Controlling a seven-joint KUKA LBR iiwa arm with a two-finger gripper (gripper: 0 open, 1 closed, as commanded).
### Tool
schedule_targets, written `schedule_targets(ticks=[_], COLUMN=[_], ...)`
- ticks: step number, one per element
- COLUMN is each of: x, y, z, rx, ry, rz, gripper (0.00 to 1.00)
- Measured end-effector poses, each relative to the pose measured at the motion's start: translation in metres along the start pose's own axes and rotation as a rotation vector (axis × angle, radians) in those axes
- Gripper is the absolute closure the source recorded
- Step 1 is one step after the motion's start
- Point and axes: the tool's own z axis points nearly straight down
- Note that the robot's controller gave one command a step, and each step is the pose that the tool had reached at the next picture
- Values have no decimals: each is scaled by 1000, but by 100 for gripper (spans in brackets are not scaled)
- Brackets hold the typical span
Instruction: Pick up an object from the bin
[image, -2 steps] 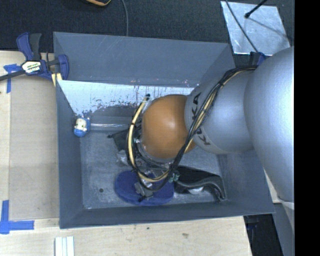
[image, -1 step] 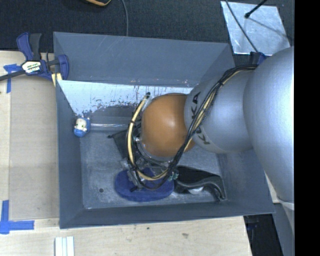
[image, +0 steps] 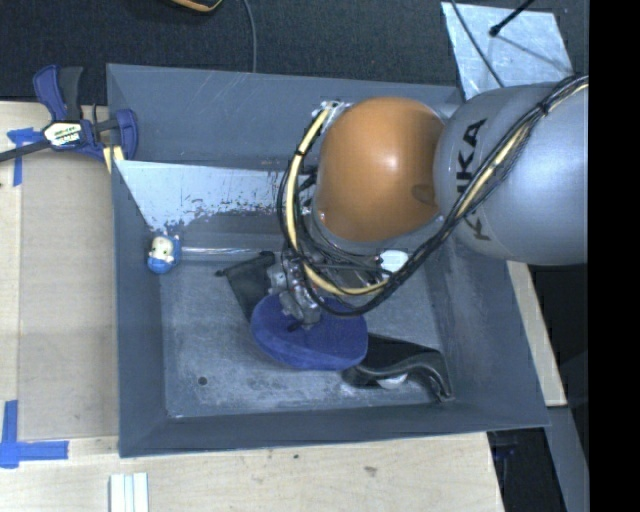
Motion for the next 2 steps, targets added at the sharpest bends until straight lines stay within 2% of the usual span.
schedule_targets(ticks=[1,2], x=[23,29], y=[5,46], z=[-63,-56], rx=[-1,-7], ry=[3,10], rz=[-5,-349], gripper=[100,100])
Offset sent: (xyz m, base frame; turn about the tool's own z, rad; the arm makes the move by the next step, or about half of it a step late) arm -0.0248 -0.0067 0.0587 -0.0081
